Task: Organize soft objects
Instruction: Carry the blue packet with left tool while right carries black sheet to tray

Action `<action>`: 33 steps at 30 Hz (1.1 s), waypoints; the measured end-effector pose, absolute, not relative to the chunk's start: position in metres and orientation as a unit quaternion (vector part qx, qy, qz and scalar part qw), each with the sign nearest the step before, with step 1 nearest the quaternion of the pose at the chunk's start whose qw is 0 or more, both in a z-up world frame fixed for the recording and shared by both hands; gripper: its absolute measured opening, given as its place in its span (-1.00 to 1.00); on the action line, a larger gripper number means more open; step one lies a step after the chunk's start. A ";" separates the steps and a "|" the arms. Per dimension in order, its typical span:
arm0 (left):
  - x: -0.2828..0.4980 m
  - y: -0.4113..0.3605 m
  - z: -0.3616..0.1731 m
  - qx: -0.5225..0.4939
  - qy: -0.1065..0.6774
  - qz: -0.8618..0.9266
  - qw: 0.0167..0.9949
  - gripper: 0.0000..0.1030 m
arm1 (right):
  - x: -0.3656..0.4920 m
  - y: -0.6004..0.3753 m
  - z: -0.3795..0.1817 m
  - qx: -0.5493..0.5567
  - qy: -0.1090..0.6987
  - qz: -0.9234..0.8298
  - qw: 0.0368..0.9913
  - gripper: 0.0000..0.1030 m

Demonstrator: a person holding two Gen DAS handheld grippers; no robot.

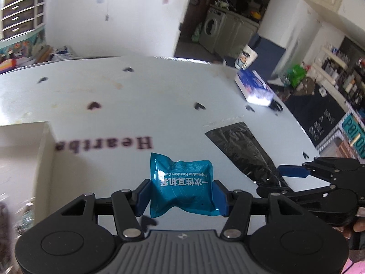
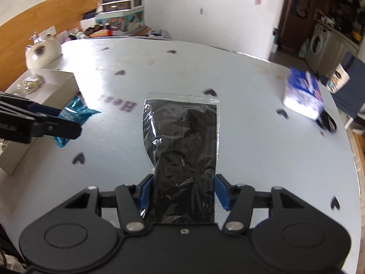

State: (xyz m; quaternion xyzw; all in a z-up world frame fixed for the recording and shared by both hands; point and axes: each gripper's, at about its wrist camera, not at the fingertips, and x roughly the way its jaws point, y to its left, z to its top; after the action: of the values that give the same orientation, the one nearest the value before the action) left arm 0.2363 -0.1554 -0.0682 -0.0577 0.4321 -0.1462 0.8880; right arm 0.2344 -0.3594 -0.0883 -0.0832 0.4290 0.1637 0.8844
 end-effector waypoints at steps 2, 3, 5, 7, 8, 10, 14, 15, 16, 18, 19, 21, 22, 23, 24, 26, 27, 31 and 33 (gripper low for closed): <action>0.228 -0.137 -0.062 -0.068 0.426 -0.135 0.892 0.12 | 0.239 -0.343 -0.084 -0.091 0.424 0.176 0.884 0.12; 0.225 -0.126 -0.059 -0.073 0.423 -0.129 0.894 0.12 | 0.241 -0.335 -0.082 -0.094 0.421 0.183 0.883 0.13; 0.218 -0.104 -0.055 -0.084 0.419 -0.114 0.897 0.12 | 0.247 -0.315 -0.078 -0.103 0.414 0.199 0.882 0.13; 0.211 -0.080 -0.053 -0.100 0.419 -0.095 0.898 0.12 | 0.252 -0.292 -0.073 -0.114 0.407 0.216 0.880 0.13; 0.208 -0.068 -0.052 -0.108 0.419 -0.087 0.897 0.12 | 0.255 -0.280 -0.071 -0.120 0.403 0.224 0.879 0.13; 0.201 -0.045 -0.051 -0.120 0.419 -0.071 0.897 0.12 | 0.261 -0.256 -0.066 -0.132 0.395 0.240 0.877 0.13; 0.190 -0.002 -0.052 -0.136 0.418 -0.040 0.897 0.12 | 0.272 -0.207 -0.056 -0.162 0.379 0.281 0.867 0.14; 0.187 0.008 -0.052 -0.140 0.417 -0.033 0.897 0.12 | 0.275 -0.194 -0.055 -0.171 0.375 0.291 0.863 0.14; 0.185 0.018 -0.052 -0.143 0.417 -0.026 0.897 0.12 | 0.276 -0.181 -0.053 -0.181 0.372 0.301 0.859 0.15; 0.181 0.038 -0.052 -0.149 0.415 -0.014 0.898 0.12 | 0.280 -0.156 -0.050 -0.201 0.365 0.323 0.850 0.15; 0.180 0.048 -0.052 -0.152 0.414 -0.008 0.898 0.12 | 0.282 -0.143 -0.049 -0.210 0.362 0.335 0.844 0.16; 0.178 0.066 -0.053 -0.156 0.413 0.004 0.897 0.12 | 0.285 -0.119 -0.048 -0.230 0.358 0.357 0.832 0.16; 0.178 0.075 -0.053 -0.157 0.412 0.009 0.897 0.12 | 0.286 -0.106 -0.048 -0.242 0.355 0.367 0.825 0.17; 0.179 0.083 -0.054 -0.158 0.412 0.014 0.897 0.12 | 0.288 -0.095 -0.048 -0.253 0.352 0.377 0.818 0.17; 0.179 0.090 -0.055 -0.158 0.412 0.018 0.897 0.12 | 0.288 -0.085 -0.048 -0.263 0.350 0.385 0.812 0.18; 0.183 0.105 -0.057 -0.159 0.413 0.026 0.896 0.12 | 0.291 -0.063 -0.049 -0.285 0.348 0.399 0.799 0.18; 0.183 0.113 -0.059 -0.160 0.414 0.030 0.896 0.12 | 0.294 -0.052 -0.050 -0.296 0.347 0.406 0.792 0.18; 0.195 0.141 -0.067 -0.172 0.420 0.039 0.890 0.12 | 0.300 -0.017 -0.055 -0.334 0.344 0.435 0.762 0.19; 0.202 0.152 -0.072 -0.174 0.424 0.040 0.888 0.12 | 0.305 -0.001 -0.059 -0.349 0.346 0.447 0.747 0.19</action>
State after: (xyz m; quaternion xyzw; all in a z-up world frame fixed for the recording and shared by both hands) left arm 0.2022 0.1516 -0.0715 -0.1744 0.4239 0.0402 0.8878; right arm 0.3052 -0.0005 -0.0588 -0.3493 0.3459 0.4471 0.7473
